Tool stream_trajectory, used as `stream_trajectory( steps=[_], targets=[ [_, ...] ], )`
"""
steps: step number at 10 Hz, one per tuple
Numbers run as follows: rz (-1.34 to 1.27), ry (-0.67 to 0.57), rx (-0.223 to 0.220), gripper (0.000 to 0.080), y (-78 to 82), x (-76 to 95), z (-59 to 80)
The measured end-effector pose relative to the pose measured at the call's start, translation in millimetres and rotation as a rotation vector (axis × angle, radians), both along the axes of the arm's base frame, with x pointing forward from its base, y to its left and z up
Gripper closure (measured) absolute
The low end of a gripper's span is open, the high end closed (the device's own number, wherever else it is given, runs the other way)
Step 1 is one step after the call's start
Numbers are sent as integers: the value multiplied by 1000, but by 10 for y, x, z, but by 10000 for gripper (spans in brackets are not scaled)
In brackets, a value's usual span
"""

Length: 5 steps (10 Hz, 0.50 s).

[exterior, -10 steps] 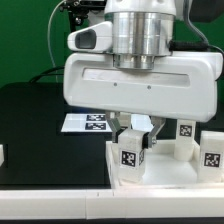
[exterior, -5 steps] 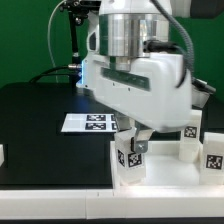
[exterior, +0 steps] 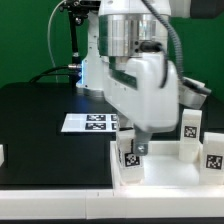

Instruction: Assemble square table

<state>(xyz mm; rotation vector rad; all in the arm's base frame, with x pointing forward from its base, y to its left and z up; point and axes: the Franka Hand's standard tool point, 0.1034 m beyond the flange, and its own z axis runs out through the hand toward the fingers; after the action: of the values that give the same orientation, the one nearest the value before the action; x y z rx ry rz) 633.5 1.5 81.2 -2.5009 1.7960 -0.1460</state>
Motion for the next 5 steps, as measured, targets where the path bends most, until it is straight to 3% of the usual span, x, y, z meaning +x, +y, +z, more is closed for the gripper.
stream_trajectory(
  steps=[1, 3, 5],
  targets=[
    [139, 9, -26, 180, 36, -6, 3],
    [446, 11, -69, 155, 39, -18, 11],
    [557, 16, -85, 151, 23, -22, 0]
  ],
)
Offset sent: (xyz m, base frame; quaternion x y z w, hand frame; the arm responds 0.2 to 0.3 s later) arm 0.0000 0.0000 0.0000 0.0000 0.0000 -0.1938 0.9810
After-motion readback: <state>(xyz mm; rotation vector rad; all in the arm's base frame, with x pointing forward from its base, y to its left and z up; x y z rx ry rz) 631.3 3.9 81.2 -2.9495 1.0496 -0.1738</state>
